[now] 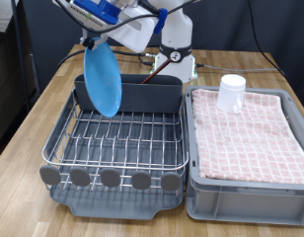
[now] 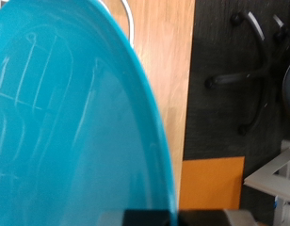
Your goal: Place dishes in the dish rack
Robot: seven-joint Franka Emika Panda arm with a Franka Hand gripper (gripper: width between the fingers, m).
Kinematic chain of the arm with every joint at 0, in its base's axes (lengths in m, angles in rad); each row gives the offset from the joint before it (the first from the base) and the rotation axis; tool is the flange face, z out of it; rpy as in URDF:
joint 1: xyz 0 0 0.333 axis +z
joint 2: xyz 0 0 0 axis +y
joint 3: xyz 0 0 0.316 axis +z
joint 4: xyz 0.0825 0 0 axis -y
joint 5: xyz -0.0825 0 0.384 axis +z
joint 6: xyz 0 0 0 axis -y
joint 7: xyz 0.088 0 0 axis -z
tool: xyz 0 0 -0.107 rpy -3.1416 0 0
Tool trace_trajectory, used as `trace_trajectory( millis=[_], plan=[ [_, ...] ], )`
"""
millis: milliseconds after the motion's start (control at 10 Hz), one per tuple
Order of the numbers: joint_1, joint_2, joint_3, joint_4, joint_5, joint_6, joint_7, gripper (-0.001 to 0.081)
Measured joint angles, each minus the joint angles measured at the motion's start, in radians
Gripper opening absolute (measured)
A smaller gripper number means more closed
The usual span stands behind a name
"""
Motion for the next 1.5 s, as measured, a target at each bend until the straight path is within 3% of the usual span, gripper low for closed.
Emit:
trace_trajectory(
  millis=[400, 1100, 1500],
  plan=[
    [-0.002, 0.031, -0.010, 0.012, -0.079, 0.048, -0.059, 0.0018],
    [-0.005, 0.077, -0.069, -0.012, -0.130, 0.270, -0.246, 0.0018],
    [-0.010, 0.111, -0.102, -0.043, -0.160, 0.378, -0.297, 0.0018]
  ],
)
